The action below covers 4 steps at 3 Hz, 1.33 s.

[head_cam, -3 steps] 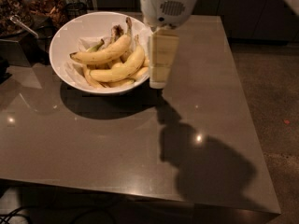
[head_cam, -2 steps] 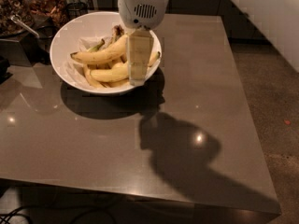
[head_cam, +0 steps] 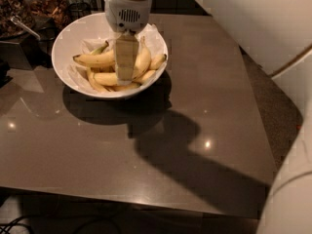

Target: Pick banana from white bowl

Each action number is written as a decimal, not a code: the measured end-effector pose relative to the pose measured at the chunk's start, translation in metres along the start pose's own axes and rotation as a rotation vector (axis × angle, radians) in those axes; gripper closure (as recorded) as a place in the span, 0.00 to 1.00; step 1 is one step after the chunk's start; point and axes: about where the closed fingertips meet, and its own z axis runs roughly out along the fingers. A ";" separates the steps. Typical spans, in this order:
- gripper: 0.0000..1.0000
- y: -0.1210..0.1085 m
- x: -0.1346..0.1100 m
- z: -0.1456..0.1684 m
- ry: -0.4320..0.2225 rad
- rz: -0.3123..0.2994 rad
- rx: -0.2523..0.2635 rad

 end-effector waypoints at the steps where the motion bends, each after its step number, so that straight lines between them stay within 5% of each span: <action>1: 0.26 -0.009 -0.008 0.014 0.003 -0.012 -0.016; 4: 0.31 -0.023 -0.008 0.063 0.062 -0.064 -0.073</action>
Offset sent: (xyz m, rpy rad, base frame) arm 0.0067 0.0063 -0.0462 -0.1262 0.1175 0.0609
